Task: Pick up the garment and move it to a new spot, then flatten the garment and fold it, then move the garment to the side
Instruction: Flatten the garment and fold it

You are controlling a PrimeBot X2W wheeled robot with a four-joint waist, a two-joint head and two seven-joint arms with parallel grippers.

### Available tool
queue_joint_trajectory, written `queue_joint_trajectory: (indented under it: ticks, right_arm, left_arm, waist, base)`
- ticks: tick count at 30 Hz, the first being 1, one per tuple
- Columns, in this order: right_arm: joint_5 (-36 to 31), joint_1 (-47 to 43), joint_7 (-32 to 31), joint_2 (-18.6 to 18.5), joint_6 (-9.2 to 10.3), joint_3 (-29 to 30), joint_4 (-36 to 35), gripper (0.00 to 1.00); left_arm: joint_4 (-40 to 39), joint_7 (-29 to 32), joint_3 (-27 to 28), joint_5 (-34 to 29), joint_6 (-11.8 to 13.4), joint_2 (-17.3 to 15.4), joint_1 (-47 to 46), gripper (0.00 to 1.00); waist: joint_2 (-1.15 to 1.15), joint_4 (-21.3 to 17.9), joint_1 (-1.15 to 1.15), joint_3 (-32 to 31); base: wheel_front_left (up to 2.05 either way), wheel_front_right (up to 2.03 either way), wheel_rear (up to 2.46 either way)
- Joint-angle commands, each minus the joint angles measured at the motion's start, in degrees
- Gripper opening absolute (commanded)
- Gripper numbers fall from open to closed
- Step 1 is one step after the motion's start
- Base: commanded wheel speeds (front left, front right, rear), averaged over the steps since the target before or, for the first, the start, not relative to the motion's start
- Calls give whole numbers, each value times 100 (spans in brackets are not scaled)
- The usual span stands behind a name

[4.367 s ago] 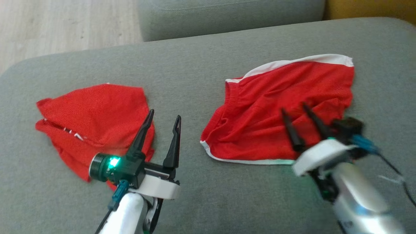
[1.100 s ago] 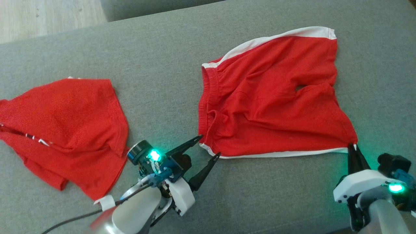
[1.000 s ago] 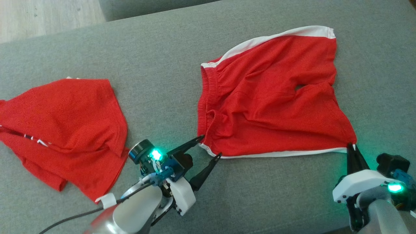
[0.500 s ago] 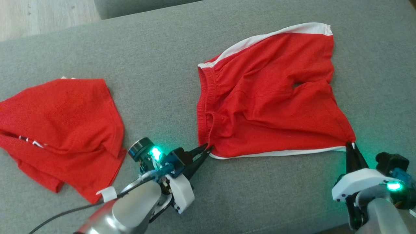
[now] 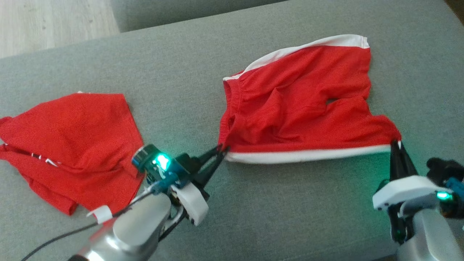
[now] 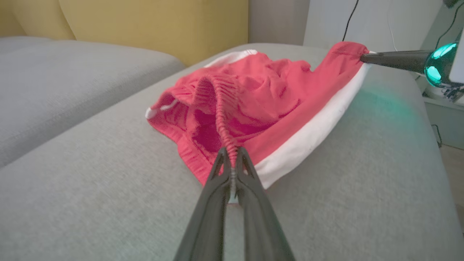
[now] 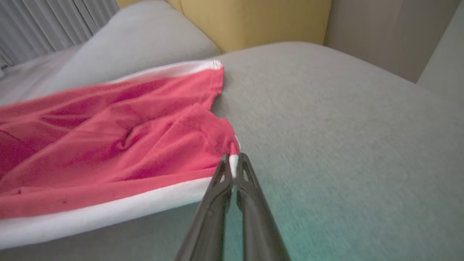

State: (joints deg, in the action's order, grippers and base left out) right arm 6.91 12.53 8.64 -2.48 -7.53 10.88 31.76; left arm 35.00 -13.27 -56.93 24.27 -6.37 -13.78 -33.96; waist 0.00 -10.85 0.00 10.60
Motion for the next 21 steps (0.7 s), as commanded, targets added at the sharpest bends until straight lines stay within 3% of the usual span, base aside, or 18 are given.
queue_joint_trajectory:
  ticks: [1, 8, 13, 21]
  right_arm:
    - [86, 279, 81, -40, 4, -173, -272, 0]
    - [405, 689, -388, -64, 4, -316, -1192, 0]
    - [735, 1270, -830, -306, 4, -487, -1772, 0]
    - [1030, 2308, -1092, -520, 4, -868, -2159, 0]
  left_arm:
    - [-195, -81, 290, 50, 65, -144, -350, 0]
    - [-698, 82, 698, 290, 58, -399, -944, 0]
    - [-852, 535, 916, 435, 16, -598, -1610, 0]
    - [-792, 1169, 1084, 811, -74, -781, -2539, 0]
  waist:
    - [0, 5, 0, -38]
    - [0, 34, 0, -282]
    - [0, -3, 0, -498]
    - [0, -172, 0, -865]
  base:
    - [0, 0, 0]
    - [0, 0, 0]
    - [0, 0, 0]
    - [0, 0, 0]
